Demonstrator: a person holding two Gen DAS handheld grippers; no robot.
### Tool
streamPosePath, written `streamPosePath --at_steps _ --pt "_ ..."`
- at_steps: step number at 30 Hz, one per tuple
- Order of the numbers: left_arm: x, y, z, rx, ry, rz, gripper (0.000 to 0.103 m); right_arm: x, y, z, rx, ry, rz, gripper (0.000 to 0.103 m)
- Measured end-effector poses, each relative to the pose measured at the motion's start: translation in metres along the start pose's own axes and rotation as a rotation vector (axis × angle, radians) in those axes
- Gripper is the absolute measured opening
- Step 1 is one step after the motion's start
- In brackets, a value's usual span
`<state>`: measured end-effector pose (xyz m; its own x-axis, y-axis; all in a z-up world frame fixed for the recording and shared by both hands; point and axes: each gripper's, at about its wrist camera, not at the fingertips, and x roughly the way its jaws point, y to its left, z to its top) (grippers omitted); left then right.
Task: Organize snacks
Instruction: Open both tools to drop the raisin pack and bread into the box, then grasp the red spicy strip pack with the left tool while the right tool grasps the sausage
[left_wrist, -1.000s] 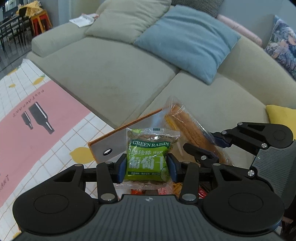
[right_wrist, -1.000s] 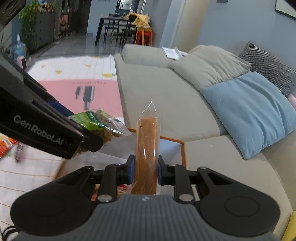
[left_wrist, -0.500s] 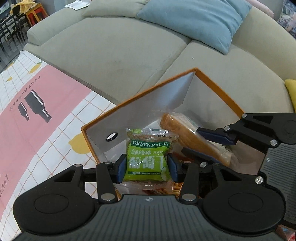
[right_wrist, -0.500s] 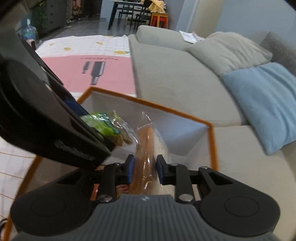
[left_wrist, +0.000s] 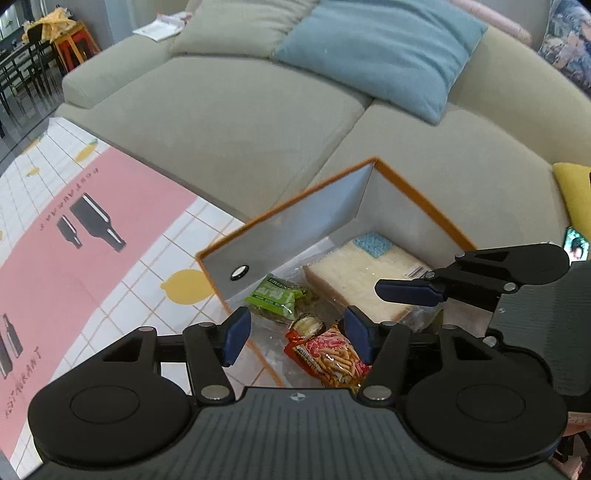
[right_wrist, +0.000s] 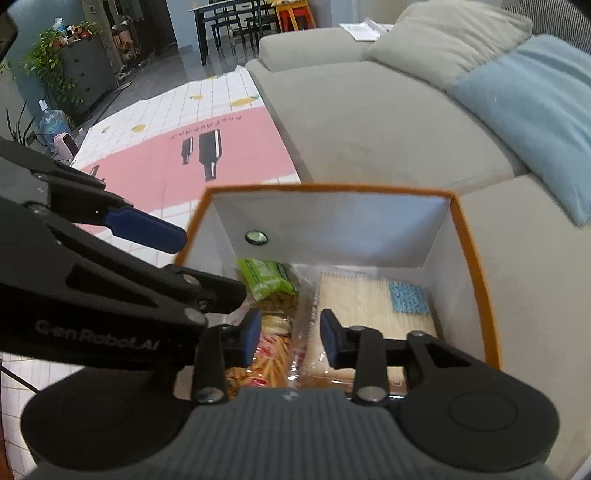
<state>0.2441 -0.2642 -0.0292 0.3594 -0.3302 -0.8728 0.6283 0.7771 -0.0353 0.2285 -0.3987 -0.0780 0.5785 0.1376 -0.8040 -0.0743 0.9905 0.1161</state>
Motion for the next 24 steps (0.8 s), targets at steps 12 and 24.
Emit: streamPosePath --at_steps 12,24 --pt "-0.093 0.034 -0.055 -0.169 -0.136 0.079 0.069 -0.082 0.074 -0.008 -0.065 -0.196 -0.199 0.051" --pt "-0.148 0.096 -0.157 -0.354 -0.201 0.166 0.069 -0.098 0.158 -0.062 0.099 -0.228 -0.051 0.052"
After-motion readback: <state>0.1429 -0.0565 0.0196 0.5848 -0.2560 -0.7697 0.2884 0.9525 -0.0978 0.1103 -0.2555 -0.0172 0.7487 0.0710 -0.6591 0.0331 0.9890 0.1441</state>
